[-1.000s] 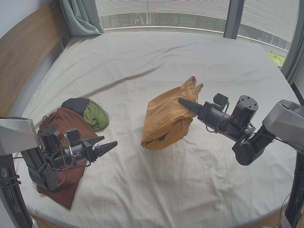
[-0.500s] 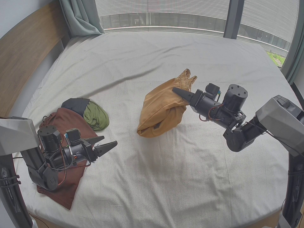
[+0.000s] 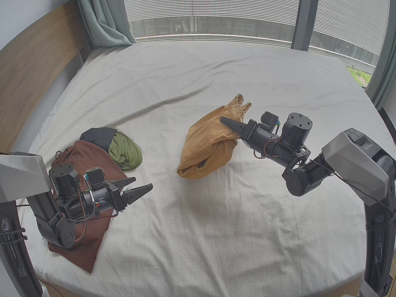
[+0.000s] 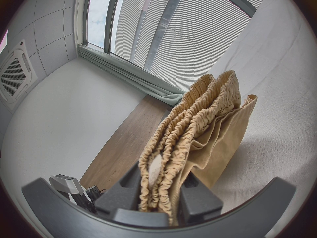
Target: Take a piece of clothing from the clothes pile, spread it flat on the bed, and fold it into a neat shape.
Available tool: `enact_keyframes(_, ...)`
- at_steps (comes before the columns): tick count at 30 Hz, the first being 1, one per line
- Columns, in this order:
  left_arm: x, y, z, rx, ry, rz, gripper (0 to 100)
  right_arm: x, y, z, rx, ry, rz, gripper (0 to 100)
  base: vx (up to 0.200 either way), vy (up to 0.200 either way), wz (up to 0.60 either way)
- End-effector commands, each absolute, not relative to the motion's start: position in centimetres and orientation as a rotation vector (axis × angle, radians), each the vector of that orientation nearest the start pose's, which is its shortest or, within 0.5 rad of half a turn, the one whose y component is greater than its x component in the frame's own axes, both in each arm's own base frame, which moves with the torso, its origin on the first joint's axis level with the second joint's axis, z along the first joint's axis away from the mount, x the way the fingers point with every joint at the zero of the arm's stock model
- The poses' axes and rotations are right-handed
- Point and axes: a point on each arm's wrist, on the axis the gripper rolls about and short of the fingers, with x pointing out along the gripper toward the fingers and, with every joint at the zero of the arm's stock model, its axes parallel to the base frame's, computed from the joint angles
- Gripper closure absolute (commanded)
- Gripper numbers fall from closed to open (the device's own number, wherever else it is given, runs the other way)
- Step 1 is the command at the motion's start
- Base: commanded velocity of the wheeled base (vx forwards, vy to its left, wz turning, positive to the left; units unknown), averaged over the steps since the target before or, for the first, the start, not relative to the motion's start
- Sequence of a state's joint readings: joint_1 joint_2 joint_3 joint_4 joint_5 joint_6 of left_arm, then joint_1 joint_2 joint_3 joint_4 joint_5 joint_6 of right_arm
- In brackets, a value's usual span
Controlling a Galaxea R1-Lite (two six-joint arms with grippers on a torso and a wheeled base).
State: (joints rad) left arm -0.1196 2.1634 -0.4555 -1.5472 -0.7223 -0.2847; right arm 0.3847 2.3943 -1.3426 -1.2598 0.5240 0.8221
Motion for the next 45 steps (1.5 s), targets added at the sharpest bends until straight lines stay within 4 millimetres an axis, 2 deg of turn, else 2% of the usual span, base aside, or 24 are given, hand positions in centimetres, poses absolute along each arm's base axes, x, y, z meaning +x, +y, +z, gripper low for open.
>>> enact_keyframes(1, 31.0, -5.3, 4.9, -0.317, 0.279, -0.814, 0, 43.5, 18.9, 11.3, 0.745, 0.162, 0.942, 100, 0.000, 0.000, 0.00)
enact_keyframes(7, 31.0, -5.2, 5.0, -0.317, 0.276, -0.812, 0, 43.8, 19.1, 11.5, 0.745, 0.157, 0.947, 100, 0.000, 0.000, 0.00)
enact_keyframes(16, 31.0, -5.1, 5.0, -0.317, 0.277, -0.810, 0, 44.8, 19.4, 8.2, 0.748, 0.216, 0.918, 100, 0.000, 0.000, 0.00)
enact_keyframes(21, 31.0, -5.1, 5.0, -0.317, 0.275, -0.810, 0, 45.8, 17.3, 5.5, 0.755, 0.260, 0.849, 100, 0.000, 0.000, 0.00)
enact_keyframes(27, 31.0, -5.2, 5.0, -0.317, 0.278, -0.813, 0, 45.0, 15.9, 3.2, 0.746, 0.317, 0.793, 100, 0.000, 0.000, 0.00)
enact_keyframes(31, 31.0, -5.2, 5.0, -0.317, 0.277, -0.811, 0, 44.2, 15.7, 2.2, 0.735, 0.324, 0.786, 100, 0.000, 0.000, 0.00)
enact_keyframes(36, 31.1, -5.1, 5.0, -0.317, 0.275, -0.807, 0, 44.2, 15.7, -0.1, 0.729, 0.308, 0.791, 100, 0.000, 0.000, 0.00)
enact_keyframes(37, 31.1, -5.1, 5.0, -0.317, 0.274, -0.809, 0, 44.2, 15.6, -0.2, 0.731, 0.308, 0.789, 0, 0.000, 0.000, 0.00)
enact_keyframes(42, 31.1, -5.1, 5.0, -0.318, 0.274, -0.807, 0, 44.3, 15.0, -0.3, 0.711, 0.292, 0.776, 0, 0.000, 0.000, 0.00)
enact_keyframes(45, 31.1, -5.1, 5.0, -0.318, 0.274, -0.807, 0, 43.6, 14.5, -0.8, 0.689, 0.320, 0.760, 0, 0.000, 0.000, 0.00)
